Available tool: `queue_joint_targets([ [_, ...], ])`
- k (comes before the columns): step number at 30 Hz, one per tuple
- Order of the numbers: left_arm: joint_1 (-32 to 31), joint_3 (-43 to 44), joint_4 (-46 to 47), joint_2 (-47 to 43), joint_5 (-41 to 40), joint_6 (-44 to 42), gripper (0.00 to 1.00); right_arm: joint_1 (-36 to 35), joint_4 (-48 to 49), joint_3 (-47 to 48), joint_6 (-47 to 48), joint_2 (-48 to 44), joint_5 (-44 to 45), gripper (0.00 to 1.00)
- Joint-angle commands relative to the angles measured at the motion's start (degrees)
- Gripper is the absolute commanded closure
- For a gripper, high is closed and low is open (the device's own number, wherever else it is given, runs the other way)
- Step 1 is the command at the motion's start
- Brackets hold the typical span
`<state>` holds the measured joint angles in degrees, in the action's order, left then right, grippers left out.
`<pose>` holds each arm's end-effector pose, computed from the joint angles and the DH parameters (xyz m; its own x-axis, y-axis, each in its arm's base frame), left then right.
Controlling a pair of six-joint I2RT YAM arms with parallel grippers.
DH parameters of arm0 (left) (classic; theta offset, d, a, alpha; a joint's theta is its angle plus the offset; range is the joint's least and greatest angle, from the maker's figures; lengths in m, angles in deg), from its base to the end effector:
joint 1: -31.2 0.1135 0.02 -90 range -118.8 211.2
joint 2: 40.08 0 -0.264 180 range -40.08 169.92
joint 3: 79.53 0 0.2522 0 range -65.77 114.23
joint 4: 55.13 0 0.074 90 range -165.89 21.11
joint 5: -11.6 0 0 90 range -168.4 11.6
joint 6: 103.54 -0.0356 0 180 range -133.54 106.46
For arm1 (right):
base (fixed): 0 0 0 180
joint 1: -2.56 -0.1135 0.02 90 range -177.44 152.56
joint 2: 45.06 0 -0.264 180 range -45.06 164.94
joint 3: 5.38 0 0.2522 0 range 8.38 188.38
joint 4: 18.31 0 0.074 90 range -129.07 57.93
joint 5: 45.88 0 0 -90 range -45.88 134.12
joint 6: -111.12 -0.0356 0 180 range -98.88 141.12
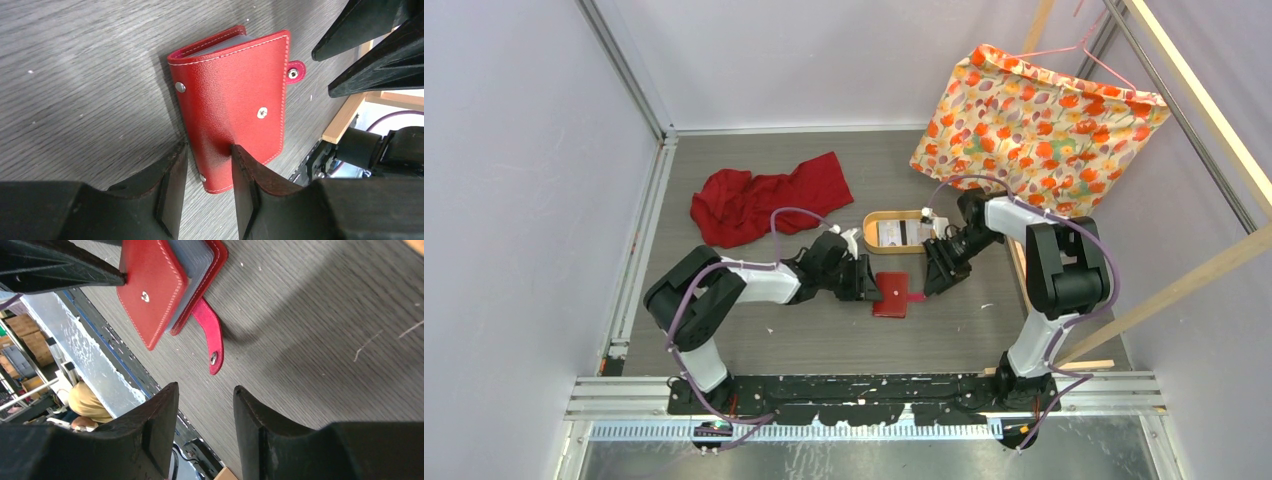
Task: Put the credit cards into the card holder
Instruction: Close the card holder at the center of the board.
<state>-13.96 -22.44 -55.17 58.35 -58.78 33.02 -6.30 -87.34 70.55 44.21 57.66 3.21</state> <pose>0.2233 -0.2415 0.1370 -0.9345 -0.0302 -0.3548 0.2430 0.6742 -0.6974 0.2859 0.0682 0.1570 -0.8843 -0.4378 -0.1622 -0.4322 0.6362 0.6391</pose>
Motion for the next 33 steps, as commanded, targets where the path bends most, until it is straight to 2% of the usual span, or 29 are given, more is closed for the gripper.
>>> queue_joint_targets([
  [1, -0.91, -1.67, 4.2, 2.2, -0.36, 3.03, 0.61, -0.43, -0.55, 2.38, -1.15, 0.59, 0.09, 0.53],
  [9, -1.93, -3.16, 6.93, 3.1, -1.92, 6.15, 0.65, -0.46, -0.9, 3.89, -2.25, 4.11, -0.32, 0.62],
  [12, -2.47, -3.91, 8.8, 3.85, -2.46, 8.54, 0.67, -0.42, 1.71, 3.06, -4.45, 2.93, 1.77, 0.66],
  [15, -3.47, -5.36, 12.18, 4.81, -3.74, 12.72, 0.69, 0.3, 5.49, 1.57, -6.26, 0.04, 4.78, 0.65],
  [19, -5.72, -6.42, 15.46, 6.52, -7.77, 20.81, 0.75, 3.07, 7.77, 0.24, -6.97, -2.29, 3.34, 0.61],
  [25, -11.15, -10.19, 26.89, 11.02, -18.39, 35.68, 0.79, 5.07, 7.19, -0.11, -4.91, -3.26, 2.12, 0.58],
  [33, -14.43, -8.75, 30.13, 14.3, -24.19, 40.25, 0.79, 7.46, 8.13, -1.66, -3.22, -4.93, 5.33, 0.57],
])
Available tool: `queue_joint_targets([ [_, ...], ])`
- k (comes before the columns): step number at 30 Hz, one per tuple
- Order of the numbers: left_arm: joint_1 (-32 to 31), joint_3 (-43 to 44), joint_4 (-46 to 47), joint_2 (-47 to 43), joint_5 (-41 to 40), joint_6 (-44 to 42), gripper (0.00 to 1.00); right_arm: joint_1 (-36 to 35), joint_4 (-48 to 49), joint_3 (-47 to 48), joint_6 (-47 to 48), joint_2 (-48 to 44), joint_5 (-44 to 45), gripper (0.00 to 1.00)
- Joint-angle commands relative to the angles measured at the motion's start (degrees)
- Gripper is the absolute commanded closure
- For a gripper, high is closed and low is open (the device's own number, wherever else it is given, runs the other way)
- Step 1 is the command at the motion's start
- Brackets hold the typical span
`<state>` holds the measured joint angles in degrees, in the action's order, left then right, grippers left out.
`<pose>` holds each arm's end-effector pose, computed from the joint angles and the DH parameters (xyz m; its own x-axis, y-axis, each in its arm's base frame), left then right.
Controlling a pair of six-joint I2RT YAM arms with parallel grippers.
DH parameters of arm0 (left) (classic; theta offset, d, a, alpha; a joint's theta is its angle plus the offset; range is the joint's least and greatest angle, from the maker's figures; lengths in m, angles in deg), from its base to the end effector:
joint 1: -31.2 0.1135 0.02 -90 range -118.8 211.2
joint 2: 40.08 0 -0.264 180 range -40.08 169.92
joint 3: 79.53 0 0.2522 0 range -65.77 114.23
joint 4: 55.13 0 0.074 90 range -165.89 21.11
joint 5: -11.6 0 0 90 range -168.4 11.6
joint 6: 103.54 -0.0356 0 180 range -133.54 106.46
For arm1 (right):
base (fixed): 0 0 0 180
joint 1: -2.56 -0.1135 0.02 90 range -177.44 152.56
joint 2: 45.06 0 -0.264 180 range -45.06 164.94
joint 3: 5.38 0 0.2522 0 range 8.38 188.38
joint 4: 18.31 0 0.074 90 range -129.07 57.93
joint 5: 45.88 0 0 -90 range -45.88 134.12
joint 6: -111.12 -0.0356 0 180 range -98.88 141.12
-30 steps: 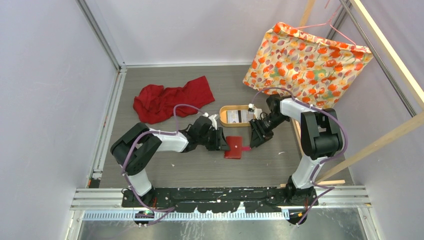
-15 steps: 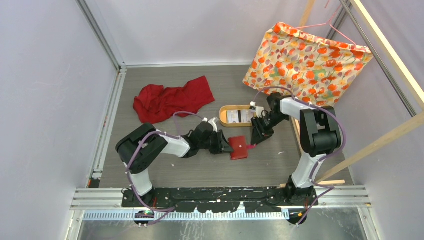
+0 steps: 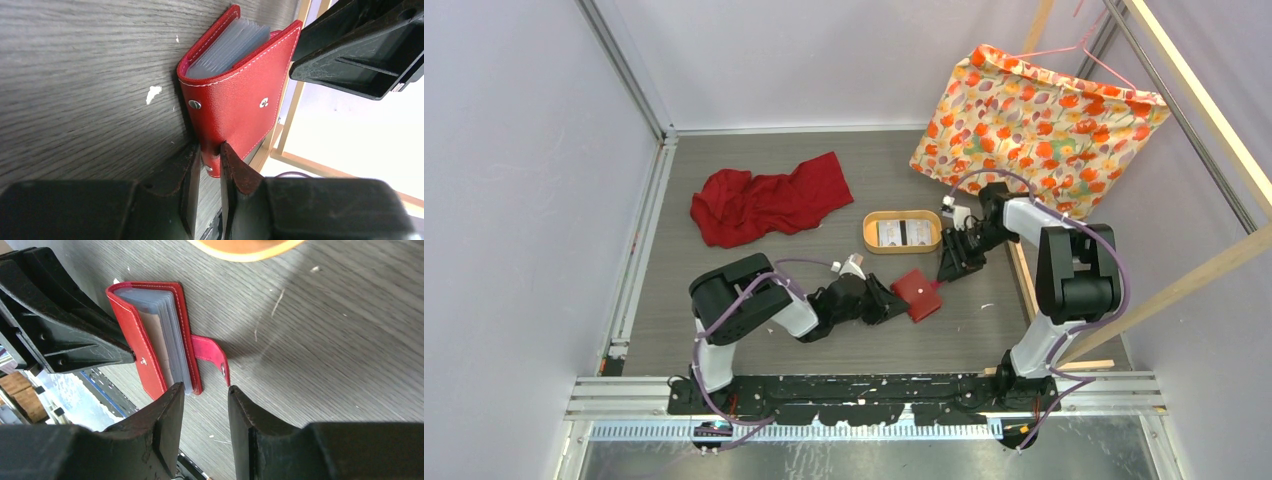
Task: Put the credit cards into the card holder
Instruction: Close the card holder at the center of the board.
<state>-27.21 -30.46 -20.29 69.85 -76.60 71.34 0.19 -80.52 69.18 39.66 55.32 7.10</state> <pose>0.1726 -0.2828 0.0933 -0.8832 -0.4642 -0.0665 -0.1516 0.4168 -0.8963 0.2970 0.0337 0.1610 -0.9297 -0.2926 -0.2239 -0.3684 0.7424 0.5596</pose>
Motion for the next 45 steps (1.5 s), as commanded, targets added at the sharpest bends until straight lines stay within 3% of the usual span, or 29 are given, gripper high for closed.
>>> queue_joint_targets([
  [1, -1.32, -0.83, -4.74, 2.82, -6.71, 1.95, 0.79, 1.15, 1.86, -0.51, 1.22, -2.85, 1.67, 0.58],
  [15, -1.96, -0.74, -3.43, 4.14, -6.81, 2.17, 0.79, 1.6, 7.75, -0.87, -1.04, -0.03, -3.64, 0.65],
  [24, -1.97, -0.57, -3.28, 4.52, -6.57, 2.13, 0.79, 5.08, 6.38, 0.46, -0.67, 3.11, -6.53, 0.76],
  [39, -2.06, -0.24, -2.62, 5.35, -6.05, 2.47, 0.78, 5.44, 8.34, 0.4, -2.99, 4.41, -8.54, 0.77],
  [45, -2.0, -0.37, -2.17, 5.56, -6.03, 2.75, 0.78, 5.54, 7.87, 0.63, -2.89, 4.8, -9.37, 0.88],
])
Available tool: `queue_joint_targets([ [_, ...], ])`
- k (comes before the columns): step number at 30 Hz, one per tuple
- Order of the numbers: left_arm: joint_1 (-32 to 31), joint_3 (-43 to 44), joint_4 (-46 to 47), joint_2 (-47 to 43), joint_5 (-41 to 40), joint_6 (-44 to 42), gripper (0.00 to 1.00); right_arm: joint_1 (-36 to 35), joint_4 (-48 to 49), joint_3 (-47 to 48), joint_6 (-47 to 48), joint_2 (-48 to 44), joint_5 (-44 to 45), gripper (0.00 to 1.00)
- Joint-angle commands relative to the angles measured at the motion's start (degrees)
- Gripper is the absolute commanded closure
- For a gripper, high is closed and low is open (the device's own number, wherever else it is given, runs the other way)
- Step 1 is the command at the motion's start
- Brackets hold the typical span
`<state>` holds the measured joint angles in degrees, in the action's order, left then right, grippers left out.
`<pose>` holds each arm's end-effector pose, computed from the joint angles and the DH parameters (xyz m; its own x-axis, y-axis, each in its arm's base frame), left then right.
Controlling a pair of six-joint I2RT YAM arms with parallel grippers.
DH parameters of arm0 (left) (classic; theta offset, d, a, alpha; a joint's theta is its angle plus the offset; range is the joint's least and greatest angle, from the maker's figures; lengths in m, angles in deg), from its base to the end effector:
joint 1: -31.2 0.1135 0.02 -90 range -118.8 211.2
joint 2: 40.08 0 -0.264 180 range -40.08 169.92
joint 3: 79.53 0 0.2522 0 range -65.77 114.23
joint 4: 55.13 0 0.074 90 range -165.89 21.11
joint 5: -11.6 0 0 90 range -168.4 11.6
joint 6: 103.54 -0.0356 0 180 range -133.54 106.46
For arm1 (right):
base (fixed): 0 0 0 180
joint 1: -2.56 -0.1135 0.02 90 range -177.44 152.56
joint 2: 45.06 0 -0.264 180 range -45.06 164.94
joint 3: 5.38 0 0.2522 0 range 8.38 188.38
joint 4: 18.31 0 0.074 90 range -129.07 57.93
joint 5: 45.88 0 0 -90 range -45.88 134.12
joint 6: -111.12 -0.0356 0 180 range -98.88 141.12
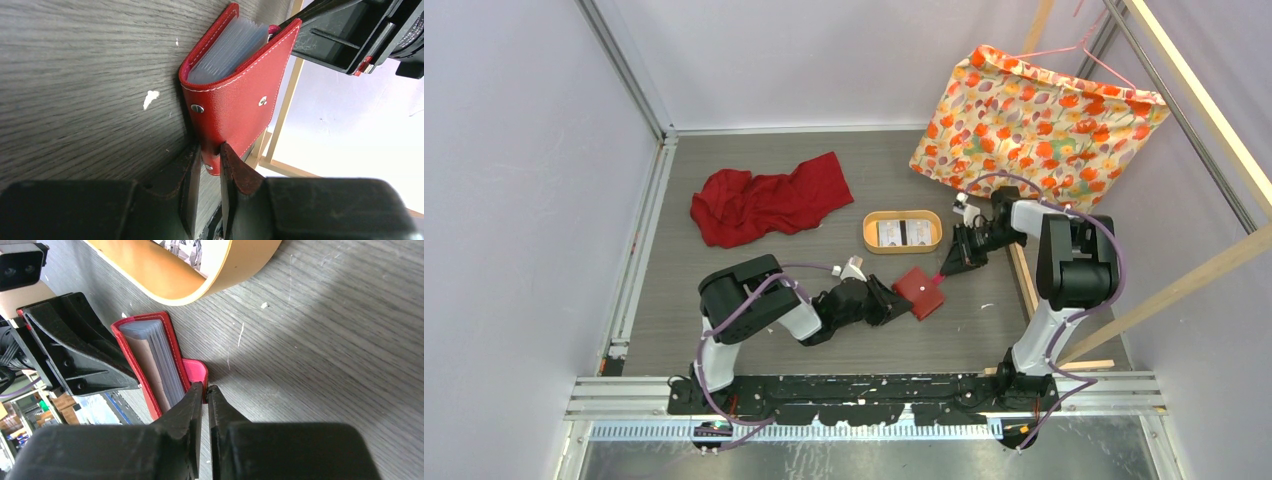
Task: Put the credit cards into the card holder
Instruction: Close the card holder at the center of the board.
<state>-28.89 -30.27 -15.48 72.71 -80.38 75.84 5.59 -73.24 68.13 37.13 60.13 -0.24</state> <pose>0.1680 -0.2897 0.0868 -0.8527 -0.5219 -0.0239 -0.1926 0.3566 -0.9142 0.3106 0.0085 0.1365 -0.9572 -0.1468 -0.2493 -0.2783 0.7029 0.6546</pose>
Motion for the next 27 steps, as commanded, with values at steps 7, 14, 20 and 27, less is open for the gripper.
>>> queue_joint_targets([
  [7, -0.37, -0.72, -6.66, 2.85, -2.17, -1.59, 0.78, 0.35, 0.78, 1.65, -1.03, -0.52, -2.26, 0.79],
  [14, -0.31, -0.68, -6.38, 3.21, -2.02, -1.39, 0.78, 0.93, 1.63, 1.1, -1.59, -1.89, -2.47, 0.78],
  [20, -0.32, -0.51, -6.3, 3.43, -1.89, -1.35, 0.77, 1.02, 2.58, 0.72, -2.55, -2.27, -2.5, 0.79],
  [27, -0.34, -0.43, -6.13, 3.73, -1.8, -1.18, 0.77, 1.02, 2.59, 0.72, -2.67, -2.42, -2.85, 0.85],
])
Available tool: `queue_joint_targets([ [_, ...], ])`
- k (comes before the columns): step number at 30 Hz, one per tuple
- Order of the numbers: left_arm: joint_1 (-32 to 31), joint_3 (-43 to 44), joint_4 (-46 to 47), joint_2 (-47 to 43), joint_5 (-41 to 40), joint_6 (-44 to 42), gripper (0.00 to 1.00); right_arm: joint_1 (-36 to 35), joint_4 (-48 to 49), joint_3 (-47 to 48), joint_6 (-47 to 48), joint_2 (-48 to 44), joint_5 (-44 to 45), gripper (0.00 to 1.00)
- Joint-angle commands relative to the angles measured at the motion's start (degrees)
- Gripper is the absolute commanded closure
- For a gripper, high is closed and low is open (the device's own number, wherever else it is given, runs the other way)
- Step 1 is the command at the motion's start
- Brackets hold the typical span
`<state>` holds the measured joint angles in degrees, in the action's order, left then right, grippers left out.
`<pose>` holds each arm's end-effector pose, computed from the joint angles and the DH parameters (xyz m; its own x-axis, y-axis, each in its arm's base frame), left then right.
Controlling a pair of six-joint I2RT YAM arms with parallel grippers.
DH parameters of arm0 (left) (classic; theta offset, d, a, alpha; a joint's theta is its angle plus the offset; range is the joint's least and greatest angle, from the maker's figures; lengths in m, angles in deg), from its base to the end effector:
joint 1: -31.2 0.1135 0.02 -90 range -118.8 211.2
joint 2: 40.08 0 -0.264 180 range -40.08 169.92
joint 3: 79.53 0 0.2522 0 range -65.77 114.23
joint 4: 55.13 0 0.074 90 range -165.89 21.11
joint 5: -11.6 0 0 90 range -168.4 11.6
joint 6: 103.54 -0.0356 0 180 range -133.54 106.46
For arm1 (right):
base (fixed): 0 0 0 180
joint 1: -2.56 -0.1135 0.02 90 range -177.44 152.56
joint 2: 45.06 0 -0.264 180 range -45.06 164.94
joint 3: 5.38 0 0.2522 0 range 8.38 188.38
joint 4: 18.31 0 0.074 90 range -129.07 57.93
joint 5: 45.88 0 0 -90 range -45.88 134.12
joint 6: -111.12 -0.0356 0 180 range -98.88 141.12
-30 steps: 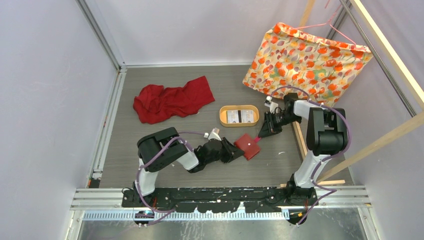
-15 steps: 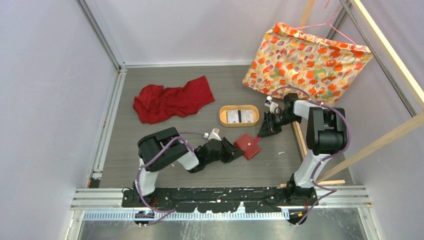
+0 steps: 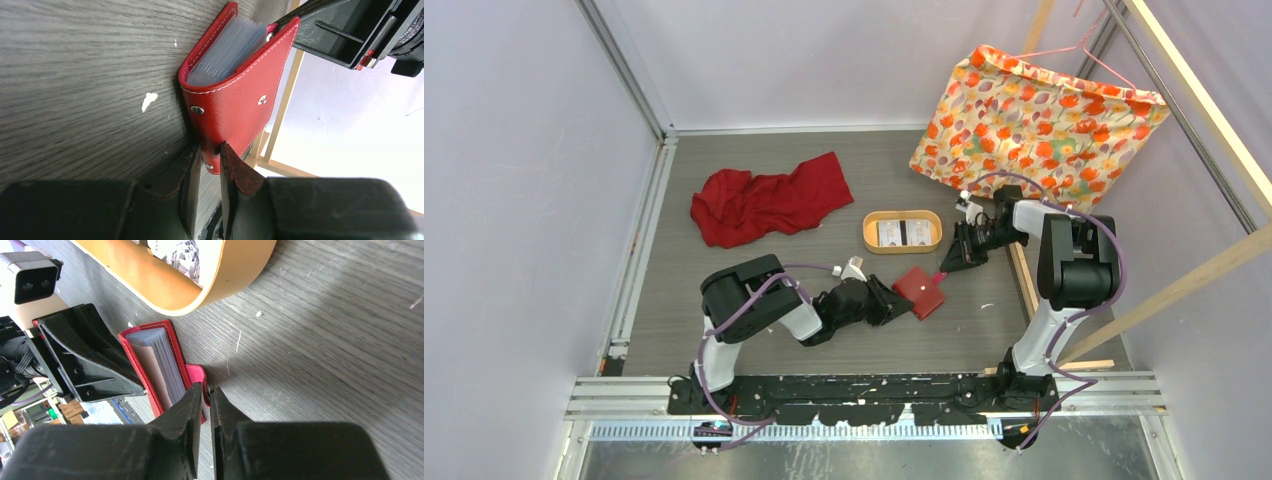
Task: Put the credit cards into the card holder
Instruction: Close the card holder at the center of the board.
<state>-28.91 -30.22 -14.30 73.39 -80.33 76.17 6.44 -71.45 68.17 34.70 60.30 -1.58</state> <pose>0.1683 -0.2904 0.0853 -0.8521 -0.5231 -0.0180 -0.1930 0.3460 -0.9182 0.3140 0.0042 0.1367 -0.9624 -0.0991 -0.2530 -0.2485 0.6973 0.6723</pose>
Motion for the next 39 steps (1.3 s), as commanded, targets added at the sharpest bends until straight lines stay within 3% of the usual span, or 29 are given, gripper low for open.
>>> queue_joint_targets([
  [1, -0.34, -0.44, -7.22, 3.11, -1.84, -1.43, 0.77, 0.16, 0.84, 0.68, -0.15, -2.6, -1.52, 0.86],
  [27, -0.34, -0.88, -5.68, 3.79, -1.65, -0.7, 0.76, 0.34, -1.53, 1.11, 2.08, -3.5, -1.21, 0.84],
  [29, -0.35, -0.9, -5.66, 3.86, -1.6, -0.6, 0.76, 0.34, -1.58, 1.03, 2.23, -3.67, -1.24, 0.85],
  [34, -0.35, -0.97, -5.17, 3.97, -1.49, -0.42, 0.75, 0.35, -1.93, 1.12, 2.8, -4.52, -1.68, 0.98],
  [39, -0.35, -1.97, -1.0, 3.72, -1.17, -1.61, 0.65, 0.37, -1.67, 0.14, 4.68, -7.97, -1.55, 0.99],
])
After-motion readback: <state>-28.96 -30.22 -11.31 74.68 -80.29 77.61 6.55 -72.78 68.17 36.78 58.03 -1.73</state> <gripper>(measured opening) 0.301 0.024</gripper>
